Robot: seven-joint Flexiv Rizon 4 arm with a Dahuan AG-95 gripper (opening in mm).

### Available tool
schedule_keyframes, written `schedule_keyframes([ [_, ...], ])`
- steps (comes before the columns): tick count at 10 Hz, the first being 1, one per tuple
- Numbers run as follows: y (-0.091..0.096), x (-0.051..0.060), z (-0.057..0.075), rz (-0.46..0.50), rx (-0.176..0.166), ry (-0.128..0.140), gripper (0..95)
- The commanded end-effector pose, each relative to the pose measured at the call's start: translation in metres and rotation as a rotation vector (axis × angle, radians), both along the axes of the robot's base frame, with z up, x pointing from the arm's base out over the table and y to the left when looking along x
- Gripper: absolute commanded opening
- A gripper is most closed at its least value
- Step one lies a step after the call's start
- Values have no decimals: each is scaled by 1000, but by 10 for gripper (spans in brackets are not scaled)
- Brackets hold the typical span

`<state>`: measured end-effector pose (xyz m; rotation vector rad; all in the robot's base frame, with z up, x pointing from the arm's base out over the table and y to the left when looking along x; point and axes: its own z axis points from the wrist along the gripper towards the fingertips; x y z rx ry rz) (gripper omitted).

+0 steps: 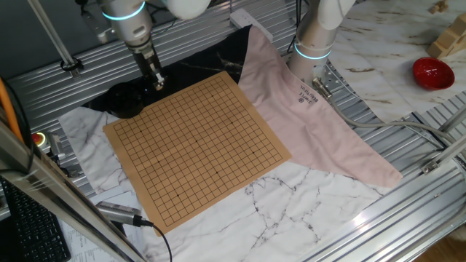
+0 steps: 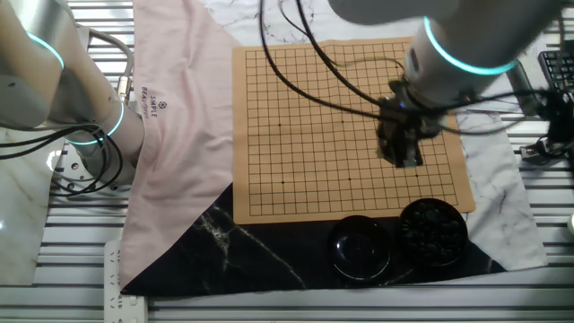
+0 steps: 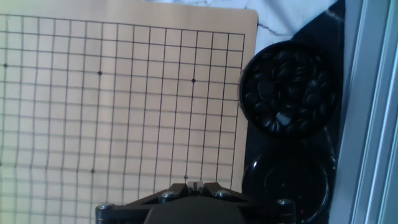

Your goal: Play the first move as black on the 3-4 point in the upper right corner of the Go board

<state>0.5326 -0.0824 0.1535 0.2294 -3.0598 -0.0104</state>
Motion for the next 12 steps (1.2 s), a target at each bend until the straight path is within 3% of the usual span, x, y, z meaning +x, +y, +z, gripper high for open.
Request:
schedule_keyframes([
  [1,-2,2,-14,0,-1,-4,0],
  [3,-2,4,-22,-18,1,-6,0],
  [5,-9,15,-20,-16,-2,0,0],
  [9,-46,23,-22,44,-13,0,0],
  [12,-49,28,-22,53,-20,2,0],
])
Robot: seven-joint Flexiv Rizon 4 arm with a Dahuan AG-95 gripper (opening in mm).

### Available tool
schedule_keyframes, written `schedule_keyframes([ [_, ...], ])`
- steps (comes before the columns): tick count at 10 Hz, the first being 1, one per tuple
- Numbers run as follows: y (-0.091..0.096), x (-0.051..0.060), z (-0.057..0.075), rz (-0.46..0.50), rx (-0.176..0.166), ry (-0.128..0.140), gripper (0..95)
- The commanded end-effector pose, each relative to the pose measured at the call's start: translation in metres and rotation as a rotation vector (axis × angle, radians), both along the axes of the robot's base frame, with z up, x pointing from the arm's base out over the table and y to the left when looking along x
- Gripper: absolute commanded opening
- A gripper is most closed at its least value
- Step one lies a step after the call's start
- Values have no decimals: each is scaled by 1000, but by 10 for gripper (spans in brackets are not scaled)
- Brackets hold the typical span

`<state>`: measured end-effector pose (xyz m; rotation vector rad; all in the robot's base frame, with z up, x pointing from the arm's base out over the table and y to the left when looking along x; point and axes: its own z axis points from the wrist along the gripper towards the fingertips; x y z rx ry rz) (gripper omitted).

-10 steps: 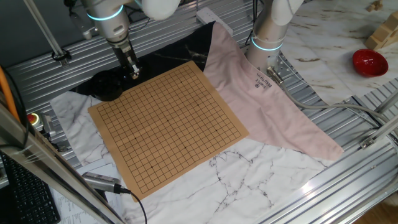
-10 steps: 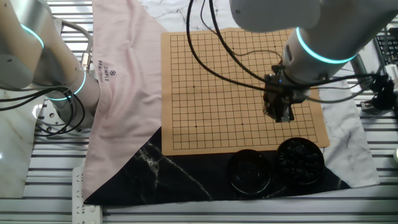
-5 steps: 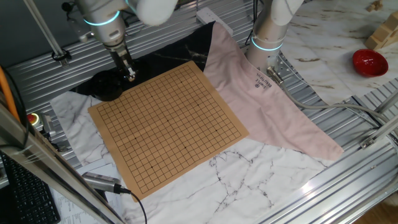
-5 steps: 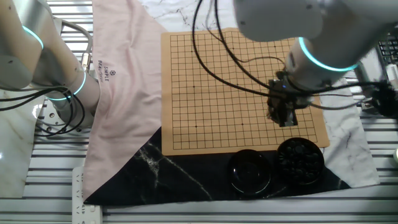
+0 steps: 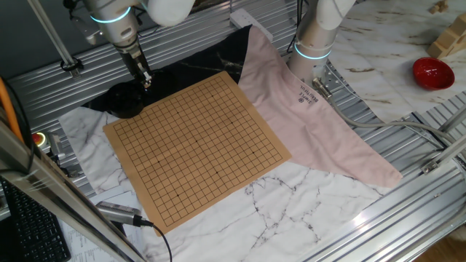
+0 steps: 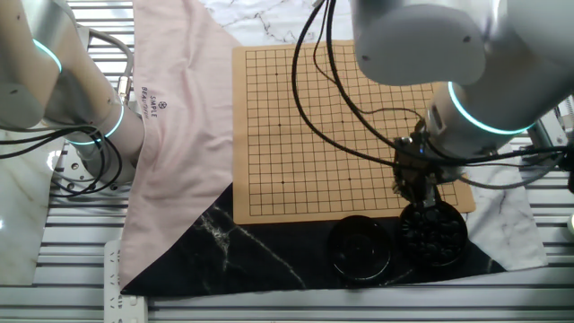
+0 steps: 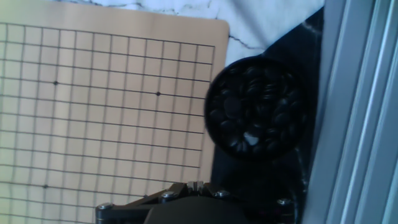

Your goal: Play the first move as black on the 3-4 point in the upper right corner of the Go board

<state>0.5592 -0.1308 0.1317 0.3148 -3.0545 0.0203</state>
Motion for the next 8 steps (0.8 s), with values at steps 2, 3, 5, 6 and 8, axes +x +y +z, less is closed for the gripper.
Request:
schedule_keyframes([
  [2,0,1,0,-7,-3,8,0],
  [3,0,1,0,-7,-3,8,0],
  [5,0,3,1,-16,-5,-2,0],
  [6,0,6,2,-22,-11,0,0],
  [8,0,9,4,-42,-64,-3,0],
])
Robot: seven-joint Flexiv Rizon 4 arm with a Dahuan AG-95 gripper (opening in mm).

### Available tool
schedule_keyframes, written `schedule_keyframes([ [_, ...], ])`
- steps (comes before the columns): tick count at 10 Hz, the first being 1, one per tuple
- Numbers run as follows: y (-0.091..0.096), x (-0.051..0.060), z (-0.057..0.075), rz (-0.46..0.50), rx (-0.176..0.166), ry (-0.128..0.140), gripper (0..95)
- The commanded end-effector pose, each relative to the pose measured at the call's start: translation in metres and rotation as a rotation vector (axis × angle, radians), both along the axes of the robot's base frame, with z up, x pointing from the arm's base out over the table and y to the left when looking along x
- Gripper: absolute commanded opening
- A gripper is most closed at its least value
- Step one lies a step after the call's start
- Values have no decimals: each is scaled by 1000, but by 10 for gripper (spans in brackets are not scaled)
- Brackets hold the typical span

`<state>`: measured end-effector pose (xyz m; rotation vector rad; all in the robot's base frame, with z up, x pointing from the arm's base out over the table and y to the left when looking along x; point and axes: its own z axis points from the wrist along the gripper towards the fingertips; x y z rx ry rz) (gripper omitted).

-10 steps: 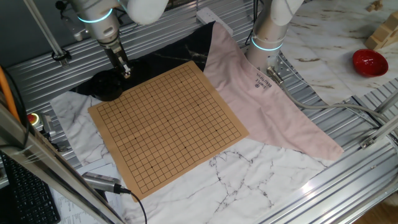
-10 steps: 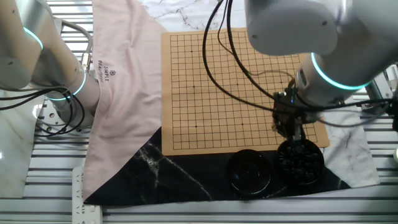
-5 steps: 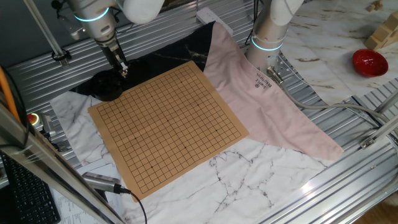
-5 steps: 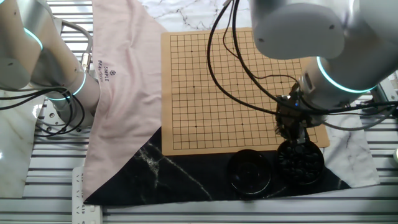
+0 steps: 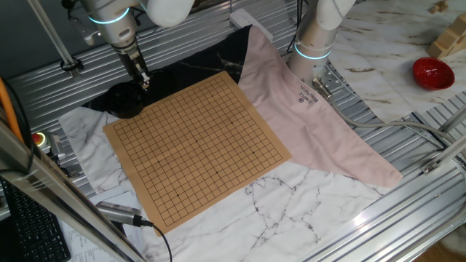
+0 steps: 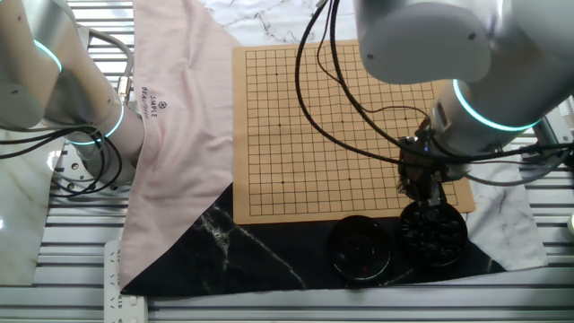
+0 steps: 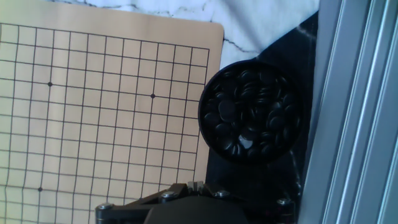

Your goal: Play the first move as black on the 3-4 point in the upper right corner of the Go board

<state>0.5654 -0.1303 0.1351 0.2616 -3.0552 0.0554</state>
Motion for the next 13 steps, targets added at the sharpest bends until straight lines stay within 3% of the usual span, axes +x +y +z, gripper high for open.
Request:
schedule_keyframes([
  [1,0,4,1,0,-38,-8,0],
  [8,-1,5,3,-10,-40,17,0],
  [9,-1,5,3,9,-23,-7,0],
  [10,-1,5,3,6,-16,-11,0],
  [13,-1,5,3,-100,-52,5,0],
])
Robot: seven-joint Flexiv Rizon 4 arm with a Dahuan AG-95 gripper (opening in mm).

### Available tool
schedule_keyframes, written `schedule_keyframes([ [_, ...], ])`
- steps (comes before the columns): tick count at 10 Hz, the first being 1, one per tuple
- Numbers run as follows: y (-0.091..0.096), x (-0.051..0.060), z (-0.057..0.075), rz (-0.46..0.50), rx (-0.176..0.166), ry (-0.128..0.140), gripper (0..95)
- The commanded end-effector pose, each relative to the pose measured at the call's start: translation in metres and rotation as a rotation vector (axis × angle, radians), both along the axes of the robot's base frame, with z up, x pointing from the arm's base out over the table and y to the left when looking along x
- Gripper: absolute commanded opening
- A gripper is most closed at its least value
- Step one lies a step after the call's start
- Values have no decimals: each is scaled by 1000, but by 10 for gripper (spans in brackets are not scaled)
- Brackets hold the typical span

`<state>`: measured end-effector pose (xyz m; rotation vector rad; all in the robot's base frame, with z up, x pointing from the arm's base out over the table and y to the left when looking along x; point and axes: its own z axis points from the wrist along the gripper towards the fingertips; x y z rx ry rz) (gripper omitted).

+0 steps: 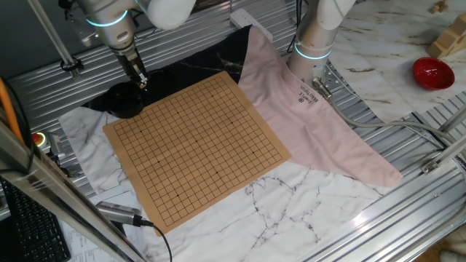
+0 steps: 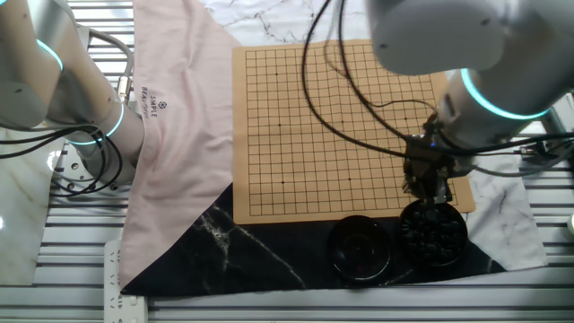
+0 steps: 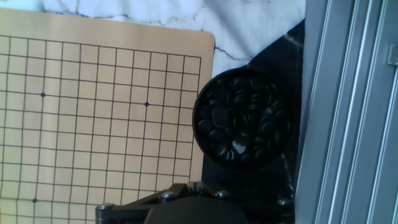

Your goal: Play the first move as black on the 3-4 point in the upper right corner of the Go board

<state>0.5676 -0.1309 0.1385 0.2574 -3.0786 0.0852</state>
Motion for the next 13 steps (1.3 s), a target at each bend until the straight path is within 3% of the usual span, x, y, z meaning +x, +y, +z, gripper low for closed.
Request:
schedule_keyframes([
  [1,0,3,-1,-134,-35,30,0],
  [4,0,3,-1,-184,-3,25,0],
  [7,-3,3,0,-181,0,26,0],
  [10,-7,6,0,-189,25,-2,0],
  [12,-30,22,-1,-148,94,-36,0],
  [13,-36,27,-2,-142,94,-36,0],
])
